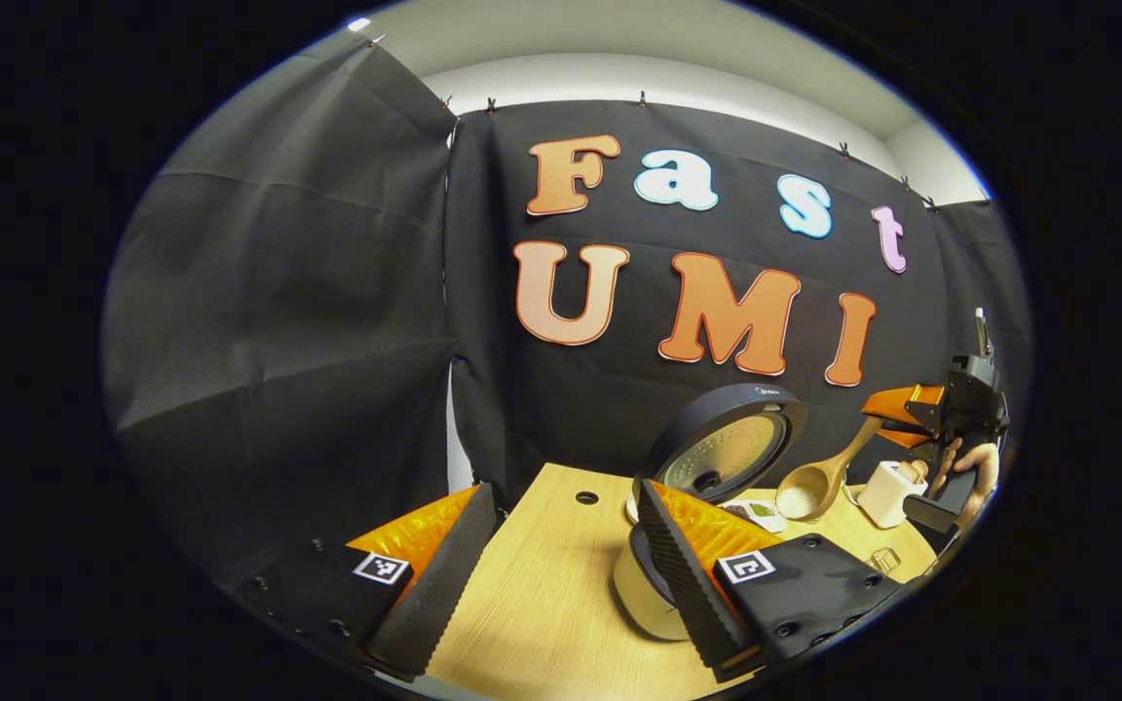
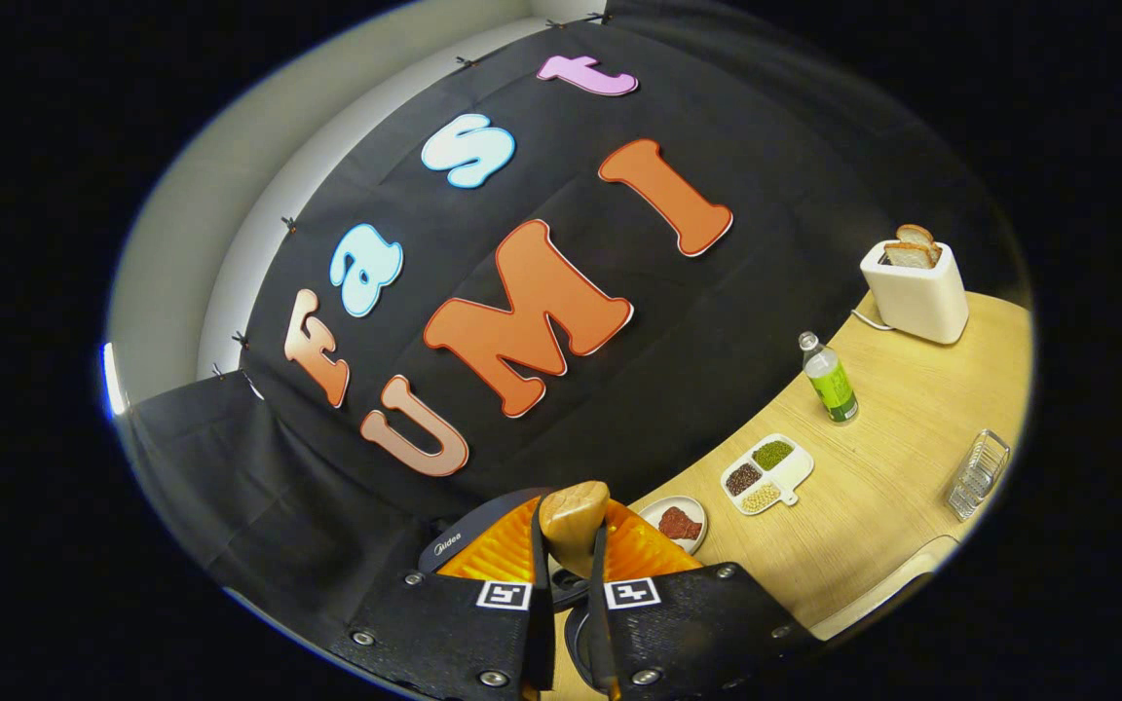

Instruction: Close the left gripper, press the button to open the rice cooker; take a wooden spoon from the chopstick holder with the right hand, scoop a spoonful of rice and pour it into the rice cooker, then put the wooden spoon back into the chopstick holder.

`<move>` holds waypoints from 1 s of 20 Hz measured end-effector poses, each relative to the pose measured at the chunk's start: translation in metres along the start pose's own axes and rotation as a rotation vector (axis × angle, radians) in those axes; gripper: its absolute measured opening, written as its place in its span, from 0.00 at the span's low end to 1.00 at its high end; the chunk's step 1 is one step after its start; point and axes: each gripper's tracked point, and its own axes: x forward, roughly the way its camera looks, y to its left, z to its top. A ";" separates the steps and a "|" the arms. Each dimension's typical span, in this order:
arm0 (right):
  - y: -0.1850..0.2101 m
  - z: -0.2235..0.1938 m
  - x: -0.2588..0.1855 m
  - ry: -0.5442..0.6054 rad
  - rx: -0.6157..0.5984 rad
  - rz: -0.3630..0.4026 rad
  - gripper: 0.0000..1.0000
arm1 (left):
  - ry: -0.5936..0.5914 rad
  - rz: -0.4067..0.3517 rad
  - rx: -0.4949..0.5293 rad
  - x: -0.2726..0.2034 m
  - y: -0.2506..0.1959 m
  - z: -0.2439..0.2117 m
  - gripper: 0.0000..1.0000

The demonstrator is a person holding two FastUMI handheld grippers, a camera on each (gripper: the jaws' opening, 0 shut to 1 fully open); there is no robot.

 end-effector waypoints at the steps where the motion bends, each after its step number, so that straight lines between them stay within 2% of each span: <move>1: 0.002 -0.001 0.000 0.000 -0.016 0.000 0.13 | 0.003 0.001 0.000 0.001 0.000 -0.001 0.98; 11: 0.026 -0.007 -0.002 -0.006 -0.165 0.036 0.13 | 0.005 -0.002 0.007 0.002 0.001 -0.001 0.99; 20: 0.052 -0.025 -0.006 -0.005 -0.385 0.087 0.13 | 0.013 0.001 0.003 -0.001 0.004 -0.005 0.99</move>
